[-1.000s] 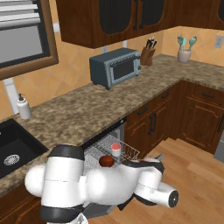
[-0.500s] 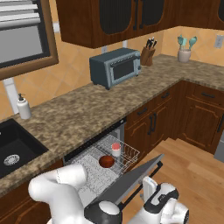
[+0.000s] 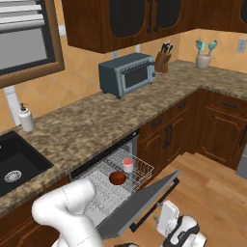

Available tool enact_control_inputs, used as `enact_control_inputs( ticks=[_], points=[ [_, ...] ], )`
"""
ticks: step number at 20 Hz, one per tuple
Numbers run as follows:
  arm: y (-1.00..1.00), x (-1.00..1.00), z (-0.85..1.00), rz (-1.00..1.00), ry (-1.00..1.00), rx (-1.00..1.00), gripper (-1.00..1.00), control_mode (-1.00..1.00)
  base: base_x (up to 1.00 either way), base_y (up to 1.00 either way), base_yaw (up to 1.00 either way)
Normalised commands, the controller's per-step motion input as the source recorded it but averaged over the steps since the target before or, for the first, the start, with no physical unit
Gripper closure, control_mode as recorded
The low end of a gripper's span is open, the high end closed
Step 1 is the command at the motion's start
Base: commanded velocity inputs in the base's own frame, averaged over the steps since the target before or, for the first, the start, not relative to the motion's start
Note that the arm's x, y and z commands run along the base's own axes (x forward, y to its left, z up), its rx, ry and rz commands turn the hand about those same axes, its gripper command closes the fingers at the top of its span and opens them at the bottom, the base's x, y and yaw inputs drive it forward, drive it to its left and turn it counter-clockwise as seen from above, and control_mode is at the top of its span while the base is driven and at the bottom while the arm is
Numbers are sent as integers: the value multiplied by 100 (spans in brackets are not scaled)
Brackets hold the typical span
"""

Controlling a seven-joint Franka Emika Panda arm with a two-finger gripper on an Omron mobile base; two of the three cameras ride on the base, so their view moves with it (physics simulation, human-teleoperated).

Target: Pick up the cup and bowl from the counter, place them in the dishwasher, and close the dishwasher door.

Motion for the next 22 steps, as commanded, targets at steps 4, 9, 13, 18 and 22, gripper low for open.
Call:
enact_control_inputs(
  ticks=[4,9,13,18,22],
  points=[
    [-17,24,-66,0,0,24,-100,-100,0,0,0],
    [-11,45,-82,0,1,26,-100,-100,0,0,0],
    [-4,61,-87,0,6,22,-100,-100,0,0,0],
    [-66,13,-96,0,3,24,-100,-100,0,0,0],
    [-43,22,-100,0,0,13,-100,-100,0,0,0]
  ],
)
